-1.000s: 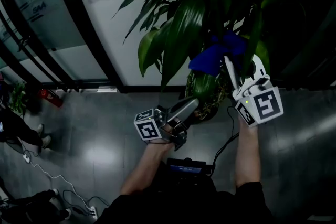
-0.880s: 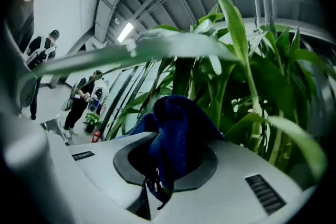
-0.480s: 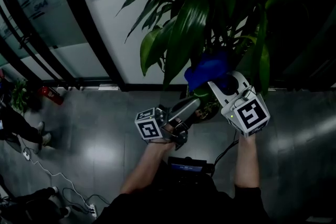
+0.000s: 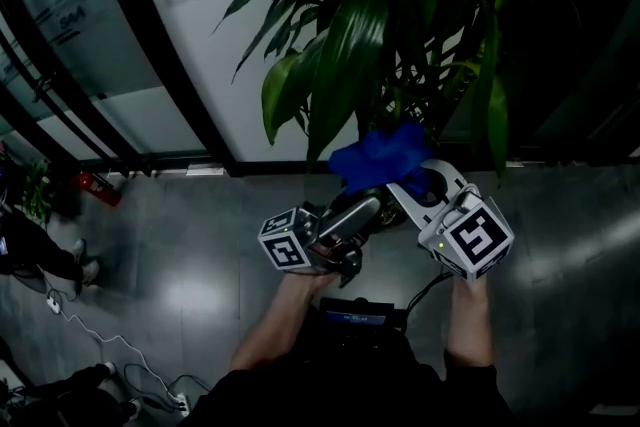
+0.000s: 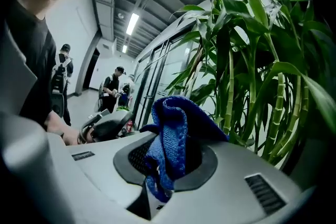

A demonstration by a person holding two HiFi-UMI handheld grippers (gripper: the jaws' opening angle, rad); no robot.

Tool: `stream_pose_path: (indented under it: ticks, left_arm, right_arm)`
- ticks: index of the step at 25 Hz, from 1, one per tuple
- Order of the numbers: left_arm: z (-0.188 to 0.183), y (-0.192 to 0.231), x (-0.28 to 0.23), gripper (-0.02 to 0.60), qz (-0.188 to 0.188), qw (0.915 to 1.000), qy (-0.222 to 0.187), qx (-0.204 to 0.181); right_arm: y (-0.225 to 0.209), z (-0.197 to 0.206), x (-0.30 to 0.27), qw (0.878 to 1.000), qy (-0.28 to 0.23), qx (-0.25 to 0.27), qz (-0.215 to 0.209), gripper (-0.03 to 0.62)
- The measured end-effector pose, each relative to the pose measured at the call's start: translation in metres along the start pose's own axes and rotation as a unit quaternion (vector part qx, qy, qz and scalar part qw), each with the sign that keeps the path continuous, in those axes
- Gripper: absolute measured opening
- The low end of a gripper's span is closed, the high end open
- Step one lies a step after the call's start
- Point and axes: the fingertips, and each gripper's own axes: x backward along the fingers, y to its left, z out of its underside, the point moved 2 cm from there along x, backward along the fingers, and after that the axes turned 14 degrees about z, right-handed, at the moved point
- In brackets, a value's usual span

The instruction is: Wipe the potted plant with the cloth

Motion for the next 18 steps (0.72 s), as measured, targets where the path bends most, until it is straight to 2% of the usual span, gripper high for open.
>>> stream_pose_path:
  ticks: [6,9,12,15,18]
  left_arm:
    - [0.004,-0.001,-0.002,0.256,0.008,0.9999,0.010,-0.004]
    - [0.004,0.000,-0.002,0.267,0.007,0.9999,0.009,-0.004]
    - [-0.001,0.000,-0.002,0.276,0.008,1.0000,0.000,-0.005]
    - [-0.006,0.001,-0.003,0.284,0.014,0.9998,-0.010,-0.005]
    - [-0.012,0.000,-0.004,0.296,0.024,0.9993,-0.029,0.001]
  right_arm:
    - [0.005,-0.002,0.010,0.999,-0.005,-0.030,-0.012,0.078]
    - [0.001,-0.011,0.015,0.999,-0.023,-0.034,-0.005,0.078]
    - [-0.018,-0.038,0.021,0.995,-0.082,-0.040,0.033,0.078]
    - [-0.045,-0.065,0.025,0.984,-0.146,-0.055,0.086,0.078]
    - [-0.065,-0.078,0.020,0.973,-0.181,-0.068,0.122,0.078]
